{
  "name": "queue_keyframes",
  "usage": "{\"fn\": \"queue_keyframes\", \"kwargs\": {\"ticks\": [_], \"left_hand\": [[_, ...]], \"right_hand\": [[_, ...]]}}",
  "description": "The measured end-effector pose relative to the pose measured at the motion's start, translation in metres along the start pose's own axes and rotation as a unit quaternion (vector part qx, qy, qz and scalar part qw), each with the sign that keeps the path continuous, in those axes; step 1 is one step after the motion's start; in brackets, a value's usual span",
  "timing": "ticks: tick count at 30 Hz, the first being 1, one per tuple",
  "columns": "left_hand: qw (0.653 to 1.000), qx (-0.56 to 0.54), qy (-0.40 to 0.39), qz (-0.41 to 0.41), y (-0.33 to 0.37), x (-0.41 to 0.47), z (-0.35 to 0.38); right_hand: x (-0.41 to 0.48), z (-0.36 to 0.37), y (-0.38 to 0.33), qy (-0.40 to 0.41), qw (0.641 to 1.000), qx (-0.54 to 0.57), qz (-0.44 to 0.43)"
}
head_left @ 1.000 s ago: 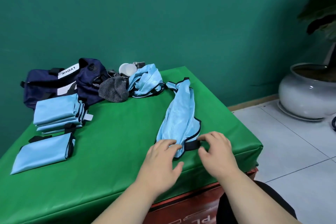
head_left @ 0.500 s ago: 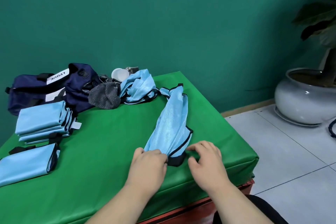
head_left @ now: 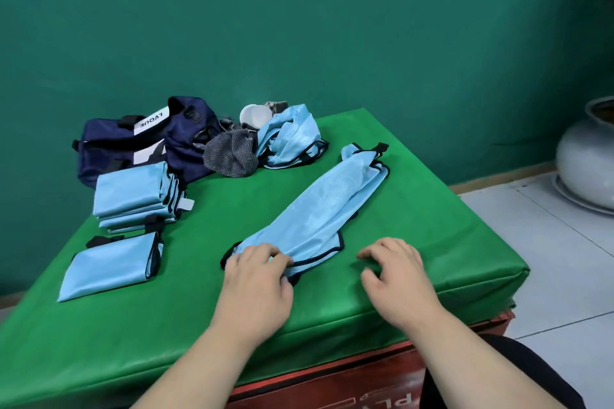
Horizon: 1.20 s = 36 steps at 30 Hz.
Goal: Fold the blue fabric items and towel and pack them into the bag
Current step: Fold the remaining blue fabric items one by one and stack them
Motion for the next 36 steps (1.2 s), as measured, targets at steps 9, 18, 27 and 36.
{"fn": "queue_keyframes", "kwargs": {"ticks": [9,18,27,36], "left_hand": [[0.991,0.045,-0.126,0.020,0.042,0.036,0.044],[0.988,-0.144,-0.056,-0.006,0.019,0.026,-0.017],[0.964,-0.242,-0.054,-0.099,-0.018,0.004,-0.041],[0.968,-0.233,-0.055,-0.072,-0.022,-0.009,-0.033]], "right_hand": [[0.001,0.000,0.003,-0.004,1.000,0.012,-0.008],[0.004,0.001,-0.001,0.002,0.999,0.039,-0.020],[-0.004,0.005,-0.022,-0.003,0.996,0.081,-0.033],[-0.007,0.026,-0.047,-0.034,0.995,0.078,-0.054]]}}
Point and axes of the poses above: each hand's wrist, its own x-axis towards the middle knuckle, its own z-axis out of the palm, y = z × x, the point moved 9 cm from there along x, towards the middle knuckle, and after that the axes turned 2 degrees about z, right-handed, at the moved point
